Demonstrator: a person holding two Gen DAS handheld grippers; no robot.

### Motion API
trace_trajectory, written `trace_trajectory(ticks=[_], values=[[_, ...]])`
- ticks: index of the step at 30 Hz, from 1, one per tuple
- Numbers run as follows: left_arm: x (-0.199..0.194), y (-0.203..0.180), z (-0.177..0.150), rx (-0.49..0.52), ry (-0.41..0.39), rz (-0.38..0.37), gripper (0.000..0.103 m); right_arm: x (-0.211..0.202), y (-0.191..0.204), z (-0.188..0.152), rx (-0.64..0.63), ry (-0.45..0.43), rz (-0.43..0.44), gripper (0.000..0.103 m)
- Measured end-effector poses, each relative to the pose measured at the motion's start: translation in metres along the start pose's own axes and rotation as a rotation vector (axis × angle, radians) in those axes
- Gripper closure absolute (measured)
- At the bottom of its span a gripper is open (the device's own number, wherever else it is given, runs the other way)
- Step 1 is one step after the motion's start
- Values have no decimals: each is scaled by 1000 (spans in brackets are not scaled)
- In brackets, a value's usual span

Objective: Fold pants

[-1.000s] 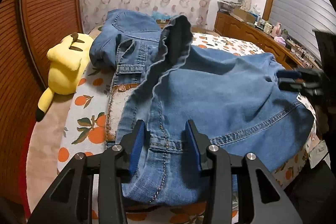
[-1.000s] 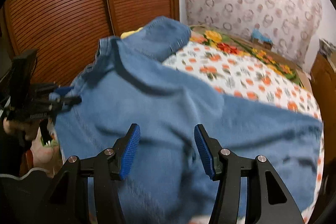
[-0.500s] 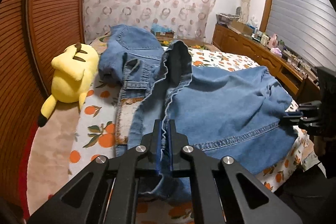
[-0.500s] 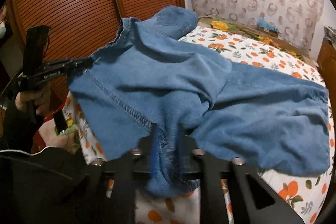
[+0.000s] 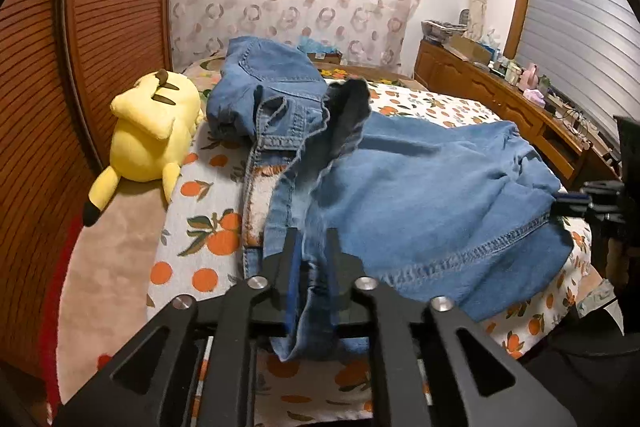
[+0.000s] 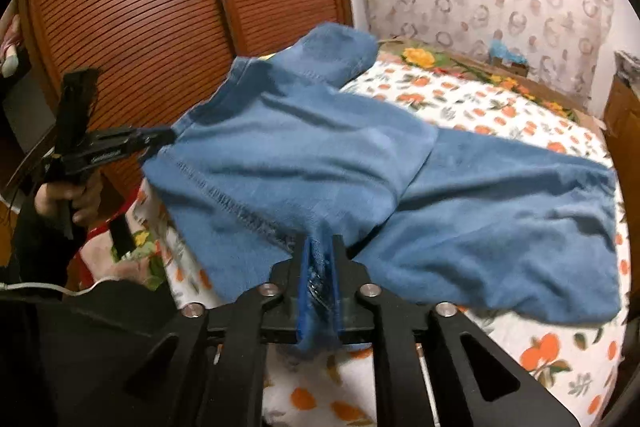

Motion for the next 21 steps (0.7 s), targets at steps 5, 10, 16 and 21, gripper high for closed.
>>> trace_trajectory(ticks=[5, 10, 16, 21], values=[[0, 1, 10, 7, -25, -5, 60, 5, -17, 20, 16, -32, -53, 70], [10, -6, 23, 43, -16, -6, 59, 16, -27, 34, 30, -53, -84, 60], [35, -12, 40, 67, 8, -18, 59, 71, -30, 54, 71, 0, -101, 52], [46, -17, 48, 85, 15, -12, 59, 128, -35, 80, 120, 85, -102, 52]])
Point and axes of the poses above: each gripper's, at about its wrist camera, not at the fingertips, and x roughly the way its jaws point, y to its left, z to its top, the point moved 2 cm from there along x, roughly the way its jaws point, and after that the axes turned 14 degrees about -z, right-handed, at the moved point
